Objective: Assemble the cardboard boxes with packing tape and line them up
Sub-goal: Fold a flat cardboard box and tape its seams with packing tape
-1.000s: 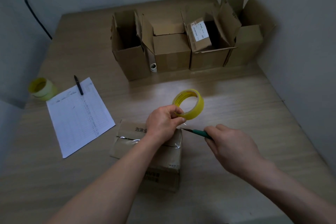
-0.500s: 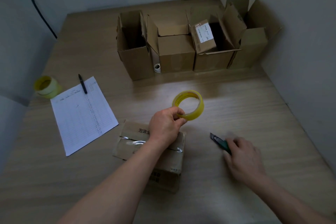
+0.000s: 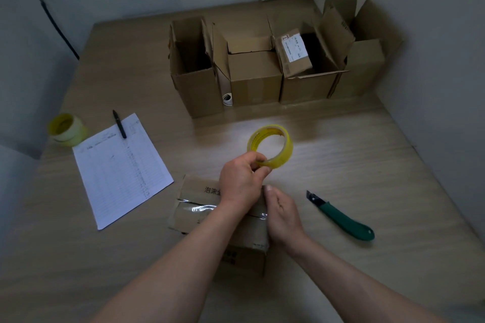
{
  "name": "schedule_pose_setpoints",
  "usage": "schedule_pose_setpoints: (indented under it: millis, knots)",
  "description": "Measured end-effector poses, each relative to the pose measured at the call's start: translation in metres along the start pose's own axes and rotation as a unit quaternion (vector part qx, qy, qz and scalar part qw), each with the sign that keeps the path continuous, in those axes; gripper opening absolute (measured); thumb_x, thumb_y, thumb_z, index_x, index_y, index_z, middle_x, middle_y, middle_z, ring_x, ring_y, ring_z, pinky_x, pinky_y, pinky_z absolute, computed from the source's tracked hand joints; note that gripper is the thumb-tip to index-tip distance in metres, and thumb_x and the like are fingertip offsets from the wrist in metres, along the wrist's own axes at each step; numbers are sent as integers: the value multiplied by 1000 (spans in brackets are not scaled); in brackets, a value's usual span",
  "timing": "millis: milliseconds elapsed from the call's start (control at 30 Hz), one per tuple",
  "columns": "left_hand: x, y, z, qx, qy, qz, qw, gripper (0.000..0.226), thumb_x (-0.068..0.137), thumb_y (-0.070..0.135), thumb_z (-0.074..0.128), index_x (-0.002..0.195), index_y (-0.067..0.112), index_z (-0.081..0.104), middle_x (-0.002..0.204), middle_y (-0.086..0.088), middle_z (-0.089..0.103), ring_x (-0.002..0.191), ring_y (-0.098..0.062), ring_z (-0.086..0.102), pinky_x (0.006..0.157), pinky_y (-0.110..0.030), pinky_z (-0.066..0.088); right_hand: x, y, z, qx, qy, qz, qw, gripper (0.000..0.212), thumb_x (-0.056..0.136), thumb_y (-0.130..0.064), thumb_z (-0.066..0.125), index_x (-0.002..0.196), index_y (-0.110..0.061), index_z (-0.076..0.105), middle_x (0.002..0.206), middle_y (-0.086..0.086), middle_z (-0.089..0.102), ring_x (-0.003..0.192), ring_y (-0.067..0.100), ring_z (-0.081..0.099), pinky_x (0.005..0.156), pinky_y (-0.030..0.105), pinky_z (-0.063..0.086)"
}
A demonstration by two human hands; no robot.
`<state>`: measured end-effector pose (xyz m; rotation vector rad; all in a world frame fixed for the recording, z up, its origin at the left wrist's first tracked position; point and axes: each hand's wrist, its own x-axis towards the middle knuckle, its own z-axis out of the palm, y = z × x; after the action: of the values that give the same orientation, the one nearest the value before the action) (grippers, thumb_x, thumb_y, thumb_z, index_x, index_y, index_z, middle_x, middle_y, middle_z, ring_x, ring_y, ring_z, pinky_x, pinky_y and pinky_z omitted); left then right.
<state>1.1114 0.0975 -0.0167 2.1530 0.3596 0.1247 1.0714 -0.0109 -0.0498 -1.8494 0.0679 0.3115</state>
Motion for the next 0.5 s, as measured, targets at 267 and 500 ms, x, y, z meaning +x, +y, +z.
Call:
schedule_pose_setpoints:
  millis: [267, 500]
  knots:
    - [0, -22, -54, 27, 66, 12, 997, 12, 76, 27, 78, 85, 31, 72, 67, 12, 65, 68, -10, 61, 67, -30, 47, 2, 2, -14, -83, -61, 0, 995, 51, 102, -53, 31, 85, -18, 64, 84, -5, 66, 82, 11, 60, 76, 34, 47]
    - [-12, -52, -85, 121, 67, 23, 990, 13, 80, 27, 75, 93, 24, 73, 76, 3, 71, 79, -26, 65, 65, -31, 44, -48, -10, 4, -72, 40, -9, 997, 60, 99, -57, 29, 153, -32, 26, 156, -16, 27, 144, -1, 24, 116, 20, 19]
